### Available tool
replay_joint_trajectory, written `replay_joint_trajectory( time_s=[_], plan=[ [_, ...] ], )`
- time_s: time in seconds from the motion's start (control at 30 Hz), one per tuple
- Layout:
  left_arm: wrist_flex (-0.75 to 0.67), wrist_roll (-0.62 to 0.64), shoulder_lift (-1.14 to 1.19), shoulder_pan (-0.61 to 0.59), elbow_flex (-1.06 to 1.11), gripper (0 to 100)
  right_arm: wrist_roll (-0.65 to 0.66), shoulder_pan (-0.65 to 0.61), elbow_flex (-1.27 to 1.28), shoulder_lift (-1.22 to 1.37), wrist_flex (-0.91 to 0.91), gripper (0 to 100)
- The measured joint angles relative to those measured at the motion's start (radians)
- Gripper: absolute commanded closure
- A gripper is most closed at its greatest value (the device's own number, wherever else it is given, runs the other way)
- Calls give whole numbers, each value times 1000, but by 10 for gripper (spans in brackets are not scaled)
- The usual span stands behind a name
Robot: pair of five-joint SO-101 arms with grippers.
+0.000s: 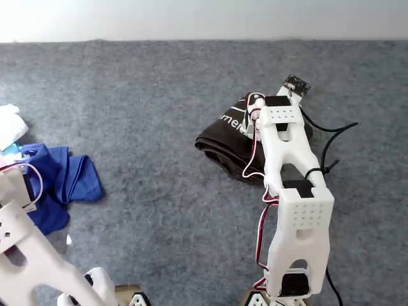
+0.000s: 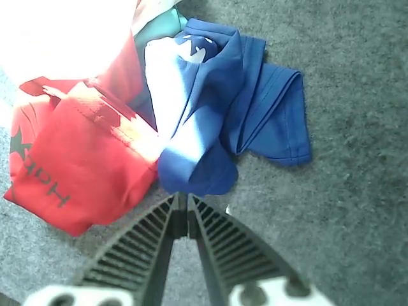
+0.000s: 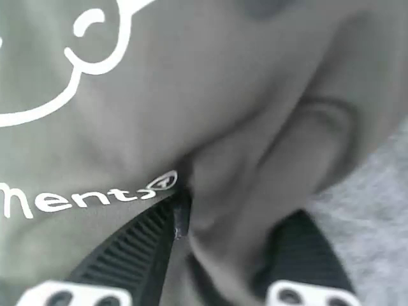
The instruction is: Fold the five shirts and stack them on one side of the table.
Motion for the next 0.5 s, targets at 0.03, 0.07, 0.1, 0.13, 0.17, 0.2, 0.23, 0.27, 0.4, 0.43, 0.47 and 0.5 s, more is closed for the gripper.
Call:
replay_joint_trajectory(
  time_s=[0.03,0.07,0.1,0.13,0.17,0.2,0.23,0.27,0.4,0.43,0.47,0.5],
  plan=[
    [0,0,0,0,0,987,23,2,-2,0,11,988],
    [0,0,0,0,0,987,44,2,-12,0,23,990],
    [0,0,0,0,0,987,69,6,-15,0,34,986],
    [0,0,0,0,0,987,95,14,-15,-6,43,988],
    [0,0,0,0,0,987,129,18,-15,-15,55,989],
    [0,0,0,0,0,987,166,23,-14,-23,63,989],
    [0,0,0,0,0,987,209,29,-2,-46,75,989],
    [0,0,0,0,0,987,258,37,0,-63,92,989],
    [0,0,0,0,0,987,482,110,2,-147,158,989],
    [0,0,0,0,0,987,540,146,2,-175,173,989],
    [0,0,0,0,0,987,600,181,2,-199,189,989],
    [0,0,0,0,0,987,654,219,2,-218,204,989]
  ],
)
